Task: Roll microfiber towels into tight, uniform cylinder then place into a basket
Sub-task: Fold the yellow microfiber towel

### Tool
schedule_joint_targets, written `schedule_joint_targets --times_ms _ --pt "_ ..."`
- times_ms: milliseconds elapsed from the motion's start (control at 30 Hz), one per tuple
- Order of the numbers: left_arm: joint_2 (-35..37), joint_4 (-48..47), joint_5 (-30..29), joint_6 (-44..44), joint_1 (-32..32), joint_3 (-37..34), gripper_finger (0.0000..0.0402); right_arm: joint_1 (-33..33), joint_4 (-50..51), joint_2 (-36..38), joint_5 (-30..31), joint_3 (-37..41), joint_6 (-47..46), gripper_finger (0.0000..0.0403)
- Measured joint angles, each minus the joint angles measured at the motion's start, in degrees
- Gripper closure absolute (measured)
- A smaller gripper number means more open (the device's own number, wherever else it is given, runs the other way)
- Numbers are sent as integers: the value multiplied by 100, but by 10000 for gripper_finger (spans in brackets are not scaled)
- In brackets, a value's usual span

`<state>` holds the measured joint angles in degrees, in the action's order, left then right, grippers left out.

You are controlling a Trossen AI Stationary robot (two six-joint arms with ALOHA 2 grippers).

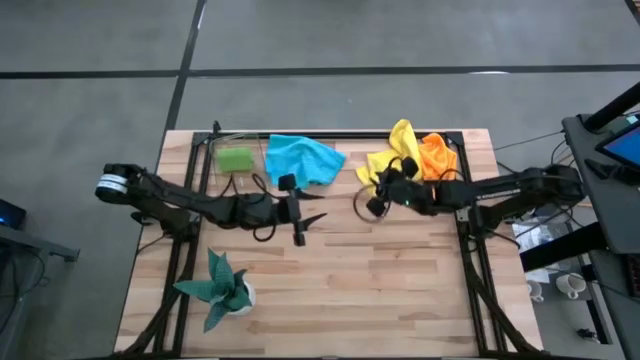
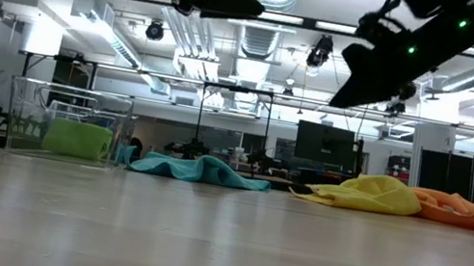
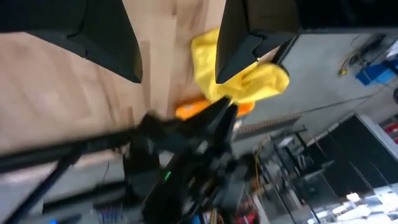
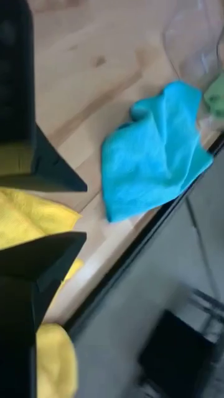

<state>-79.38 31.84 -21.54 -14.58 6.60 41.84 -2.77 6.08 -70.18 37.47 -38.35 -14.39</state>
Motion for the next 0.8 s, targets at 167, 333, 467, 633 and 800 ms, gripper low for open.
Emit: schedule_joint_targets --times_ms 167,333,467,633,800 --pt "180 19 -32 860 -3 -292 214 -1029 -69 -514 -862 -239 -210 242" --pt "219 7 -43 1092 -13 -538 214 -2061 173 -1562 -1943 -926 -211 218" --pt "405 -413 -44 1113 -24 -542 214 -2552 923 -2365 -1989 -1695 -63 216" --pt "731 -1362 -42 1309 -12 -562 214 -2671 1871 -3112 -1993 -2515 87 216" --pt "816 -1339 -42 1425 -10 -568 214 -2664 2170 -3637 -1928 -3064 -62 215"
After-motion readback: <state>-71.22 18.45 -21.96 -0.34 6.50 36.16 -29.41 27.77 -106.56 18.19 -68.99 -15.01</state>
